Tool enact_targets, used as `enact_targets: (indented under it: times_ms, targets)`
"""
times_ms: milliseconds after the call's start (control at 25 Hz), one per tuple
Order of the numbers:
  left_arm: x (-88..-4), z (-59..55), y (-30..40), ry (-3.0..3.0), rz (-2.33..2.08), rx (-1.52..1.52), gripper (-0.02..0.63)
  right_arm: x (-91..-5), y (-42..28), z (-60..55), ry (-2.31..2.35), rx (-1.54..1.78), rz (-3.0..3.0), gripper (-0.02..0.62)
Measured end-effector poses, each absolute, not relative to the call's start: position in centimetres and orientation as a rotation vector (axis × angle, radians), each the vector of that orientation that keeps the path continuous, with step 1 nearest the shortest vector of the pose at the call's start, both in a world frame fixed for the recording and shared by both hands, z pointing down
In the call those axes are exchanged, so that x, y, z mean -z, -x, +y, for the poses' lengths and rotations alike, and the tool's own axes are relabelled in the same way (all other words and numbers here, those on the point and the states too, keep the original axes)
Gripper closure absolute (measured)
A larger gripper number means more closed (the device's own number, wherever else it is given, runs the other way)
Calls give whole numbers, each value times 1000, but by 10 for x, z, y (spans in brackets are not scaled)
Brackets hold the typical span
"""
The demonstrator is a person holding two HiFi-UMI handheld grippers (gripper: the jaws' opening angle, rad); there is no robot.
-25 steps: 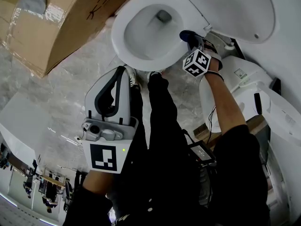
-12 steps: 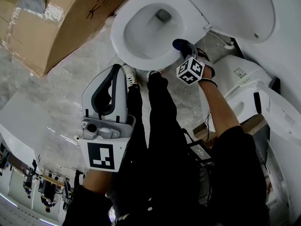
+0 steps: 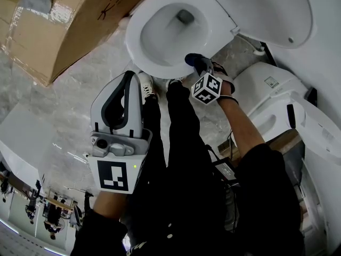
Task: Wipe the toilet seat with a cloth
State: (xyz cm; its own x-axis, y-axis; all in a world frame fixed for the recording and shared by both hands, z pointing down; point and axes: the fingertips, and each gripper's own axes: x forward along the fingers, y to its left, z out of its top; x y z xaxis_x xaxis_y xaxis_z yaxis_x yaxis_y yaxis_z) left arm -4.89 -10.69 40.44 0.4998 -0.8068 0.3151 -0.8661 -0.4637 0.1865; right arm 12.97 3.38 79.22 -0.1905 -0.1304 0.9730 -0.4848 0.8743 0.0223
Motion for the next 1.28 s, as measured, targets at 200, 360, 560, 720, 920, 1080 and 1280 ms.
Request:
enact_targets:
  times_ms: [200,360,560,720,920,1080,1280]
  targets:
    - [-405,-107,53,-2420,-1411,-261,595,-793,-111,48,-433,-363,-1777,512]
    - [-407,-108,56,-2415,-1419,-258,595,-794,-97,57,-407,-370,-1792,512]
    - [-406,-109,63,-2405,-1436,-255,595,-794,-78,69,-350,-357,-1816,512]
    - [-406,-110,68,-2402,-1448,-256,595,-793,-67,74,-325,-343,-1843,512]
    - [-409,-109,81,-2388,-1480,-261,595,-793,-52,79,-257,-299,-1871,512]
    - [-412,-107,87,-2376,-1493,-265,595,-794,-40,82,-215,-259,-1884,512]
    - [-413,-104,94,-2359,-1513,-265,595,-794,-21,83,-169,-202,-1902,512]
